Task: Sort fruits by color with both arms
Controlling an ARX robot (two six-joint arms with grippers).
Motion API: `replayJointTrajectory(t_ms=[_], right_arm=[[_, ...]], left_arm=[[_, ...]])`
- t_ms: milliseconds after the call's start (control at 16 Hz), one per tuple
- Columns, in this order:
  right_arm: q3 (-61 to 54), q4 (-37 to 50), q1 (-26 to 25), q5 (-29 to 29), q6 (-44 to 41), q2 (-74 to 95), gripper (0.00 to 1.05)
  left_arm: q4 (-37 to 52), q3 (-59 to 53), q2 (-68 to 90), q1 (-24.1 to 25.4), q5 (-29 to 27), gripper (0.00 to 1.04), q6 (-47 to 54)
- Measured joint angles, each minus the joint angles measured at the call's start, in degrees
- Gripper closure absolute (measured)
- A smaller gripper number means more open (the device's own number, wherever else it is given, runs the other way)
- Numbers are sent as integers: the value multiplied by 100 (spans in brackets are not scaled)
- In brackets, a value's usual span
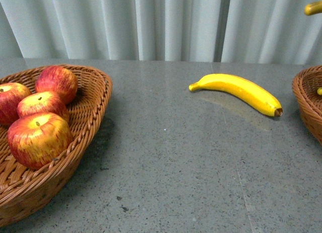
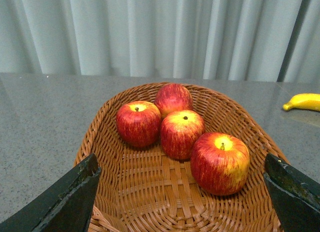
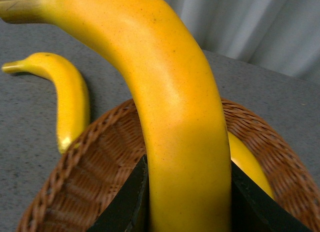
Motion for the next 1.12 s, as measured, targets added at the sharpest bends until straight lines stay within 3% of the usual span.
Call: replayJointTrajectory(t_ms=[125,187,249,312,561,935,1122], right_arm=[[39,-289,-636,-129,-726,365,72],[70,-675,-675,-2,-964,428,72],[221,-682,-560,2,-979,424,46],[437,-778,-428,2,-852,330,10],[726,-975,326,94,-424,-105,6],[997,-1056,848,254,-313,-103,6],[1329,-1143,1419,433,-229,61,6]], left_arm=[[0,0,0,0,0,7,0],[0,0,0,0,0,7,0],[2,0,0,0,2,7,0],[0,0,0,0,2,7,0],[2,0,0,0,2,7,0],[2,0,0,0,0,7,0],[0,0,0,0,0,7,0]])
